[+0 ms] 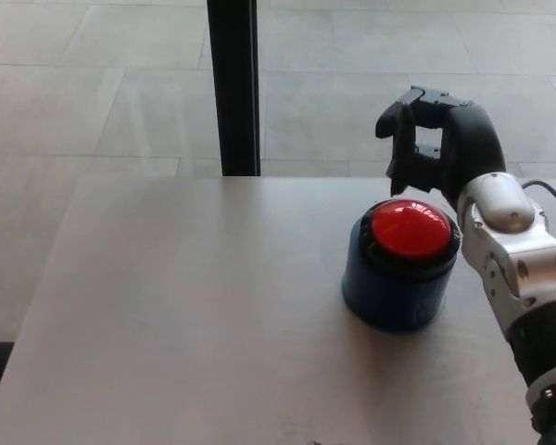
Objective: The robot uses its right hand to press the red button kept in the middle of the desk
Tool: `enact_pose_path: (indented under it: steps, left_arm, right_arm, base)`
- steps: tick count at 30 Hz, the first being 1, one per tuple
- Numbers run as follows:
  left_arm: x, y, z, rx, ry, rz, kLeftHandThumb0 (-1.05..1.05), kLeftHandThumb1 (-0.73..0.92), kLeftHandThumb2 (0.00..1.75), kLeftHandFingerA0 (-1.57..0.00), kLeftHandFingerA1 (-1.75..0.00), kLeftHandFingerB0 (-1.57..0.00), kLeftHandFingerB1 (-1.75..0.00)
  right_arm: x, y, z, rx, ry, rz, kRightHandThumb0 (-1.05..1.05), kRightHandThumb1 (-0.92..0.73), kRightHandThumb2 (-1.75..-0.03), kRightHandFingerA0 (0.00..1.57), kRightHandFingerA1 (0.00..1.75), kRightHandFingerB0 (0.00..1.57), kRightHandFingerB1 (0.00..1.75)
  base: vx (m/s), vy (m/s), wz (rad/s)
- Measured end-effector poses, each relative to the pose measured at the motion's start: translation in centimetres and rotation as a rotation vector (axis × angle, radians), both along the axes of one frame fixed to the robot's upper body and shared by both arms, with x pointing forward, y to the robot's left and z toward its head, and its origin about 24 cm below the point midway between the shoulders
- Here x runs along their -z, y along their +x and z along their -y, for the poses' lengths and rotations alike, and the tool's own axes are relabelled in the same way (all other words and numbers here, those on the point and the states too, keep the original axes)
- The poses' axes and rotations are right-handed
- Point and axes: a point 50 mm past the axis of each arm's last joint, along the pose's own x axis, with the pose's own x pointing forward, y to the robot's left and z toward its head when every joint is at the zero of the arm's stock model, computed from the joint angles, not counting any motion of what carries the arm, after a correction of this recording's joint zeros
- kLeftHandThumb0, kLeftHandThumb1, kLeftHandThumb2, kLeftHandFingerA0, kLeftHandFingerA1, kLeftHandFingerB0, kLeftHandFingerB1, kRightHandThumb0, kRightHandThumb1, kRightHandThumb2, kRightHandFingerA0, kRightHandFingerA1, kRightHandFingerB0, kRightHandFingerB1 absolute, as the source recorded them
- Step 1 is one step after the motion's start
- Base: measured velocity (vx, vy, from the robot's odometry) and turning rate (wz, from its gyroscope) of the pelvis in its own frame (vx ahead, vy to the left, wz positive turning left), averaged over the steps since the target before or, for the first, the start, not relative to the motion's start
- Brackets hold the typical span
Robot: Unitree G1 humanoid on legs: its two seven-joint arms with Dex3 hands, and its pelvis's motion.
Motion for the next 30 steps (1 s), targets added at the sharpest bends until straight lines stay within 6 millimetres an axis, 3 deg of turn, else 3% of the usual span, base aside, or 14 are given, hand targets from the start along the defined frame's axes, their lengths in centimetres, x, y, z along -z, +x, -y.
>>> enact_pose_path:
  steps: [4, 7, 8, 10, 12, 13, 18, 19, 21, 23, 25, 29, 30]
  left_arm:
    - [0.0, 0.0, 0.0, 0.002, 0.0, -0.002, -0.48, 0.55, 1.11, -0.55, -1.32, -0.39, -1.04]
    - [0.1, -0.1, 0.0, 0.006, 0.003, -0.008, -0.48, 0.54, 1.12, -0.55, -1.37, -0.43, -1.09]
    - [0.1, -0.1, 0.0, 0.005, 0.002, -0.008, -0.49, 0.54, 1.1, -0.58, -1.3, -0.49, -1.05]
    - [0.1, -0.1, 0.0, 0.007, 0.003, -0.009, -0.49, 0.53, 1.1, -0.54, -1.36, -0.41, -1.09]
    - [0.1, -0.1, 0.0, 0.004, 0.002, -0.007, -0.5, 0.55, 1.11, -0.57, -1.27, -0.52, -1.09]
    - [0.1, -0.1, 0.0, 0.008, 0.004, -0.009, -0.5, 0.55, 1.09, -0.55, -1.27, -0.42, -1.04]
    - [0.1, 0.0, 0.1, 0.013, 0.006, -0.013, -0.5, 0.55, 1.13, -0.54, -1.31, -0.34, -1.03]
    - [0.1, 0.0, 0.1, 0.014, 0.006, -0.014, -0.49, 0.55, 1.12, -0.54, -1.35, -0.44, -1.1]
    - [0.1, 0.1, 0.1, 0.015, 0.006, -0.013, -0.5, 0.54, 1.15, -0.54, -1.38, -0.43, -1.12]
    - [0.0, 0.2, 0.1, 0.014, 0.005, -0.007, -0.52, 0.53, 1.13, -0.57, -1.3, -0.49, -1.09]
    - [-0.1, 0.2, 0.1, 0.016, 0.007, -0.007, -0.49, 0.53, 1.1, -0.53, -1.32, -0.36, -1.04]
    - [-0.1, 0.3, 0.0, 0.026, 0.015, -0.016, -0.5, 0.54, 1.1, -0.57, -1.28, -0.42, -1.02]
    - [-0.2, 0.3, 0.0, 0.027, 0.016, -0.017, -0.51, 0.52, 1.1, -0.5, -1.3, -0.35, -1.03]
  right_arm:
    - [1.0, -0.5, 0.2, 0.005, 0.018, -0.017, -0.16, -0.46, -1.28, 0.93, 1.75, 0.77, 1.57]
    - [1.5, -0.8, 0.0, 0.006, 0.041, -0.026, -0.17, -0.46, -1.28, 0.95, 1.75, 0.78, 1.56]
    - [1.6, -0.8, -0.1, 0.005, 0.046, -0.026, -0.18, -0.47, -1.26, 0.95, 1.75, 0.78, 1.57]
    - [1.7, -0.9, -0.2, 0.003, 0.054, -0.028, -0.18, -0.47, -1.26, 0.95, 1.75, 0.79, 1.57]
    - [1.8, -0.9, -0.4, 0.0, 0.06, -0.029, -0.17, -0.49, -1.25, 0.95, 1.75, 0.79, 1.57]
    - [1.9, -0.9, -0.5, -0.002, 0.068, -0.032, -0.16, -0.49, -1.26, 0.95, 1.75, 0.79, 1.57]
    - [2.2, -1.1, -0.9, -0.007, 0.091, -0.031, -0.17, -0.5, -1.27, 0.94, 1.75, 0.79, 1.49]
    - [2.3, -1.1, -1.0, -0.007, 0.093, -0.032, -0.17, -0.5, -1.27, 0.95, 1.75, 0.79, 1.5]
    - [2.5, -1.2, -1.1, -0.007, 0.095, -0.033, -0.18, -0.51, -1.27, 0.97, 1.75, 0.8, 1.53]
    - [2.7, -1.2, -1.1, -0.006, 0.09, -0.032, -0.18, -0.51, -1.25, 0.99, 1.75, 0.81, 1.56]
    - [3.0, -1.2, -1.1, -0.004, 0.084, -0.034, -0.19, -0.51, -1.23, 0.98, 1.75, 0.8, 1.57]
    - [3.5, -1.4, -0.9, 0.005, 0.083, -0.029, -0.19, -0.48, -1.28, 0.97, 1.75, 0.8, 1.59]
    - [3.6, -1.4, -0.8, 0.008, 0.084, -0.028, -0.2, -0.5, -1.27, 0.96, 1.75, 0.79, 1.59]
  base:
    - [0.0, 0.0, 0.0]
    - [0.0, 0.0, 0.0]
    - [0.0, 0.0, 0.0]
    - [0.0, 0.0, 0.0]
    - [0.0, 0.0, 0.0]
    - [0.0, 0.0, 0.0]
    - [0.0, 0.0, 0.0]
    - [0.0, 0.0, 0.0]
    - [0.0, 0.0, 0.0]
    - [0.0, 0.0, 0.0]
    - [0.0, 0.0, 0.0]
    - [0.0, 0.0, 0.0]
    - [0.0, 0.0, 0.0]
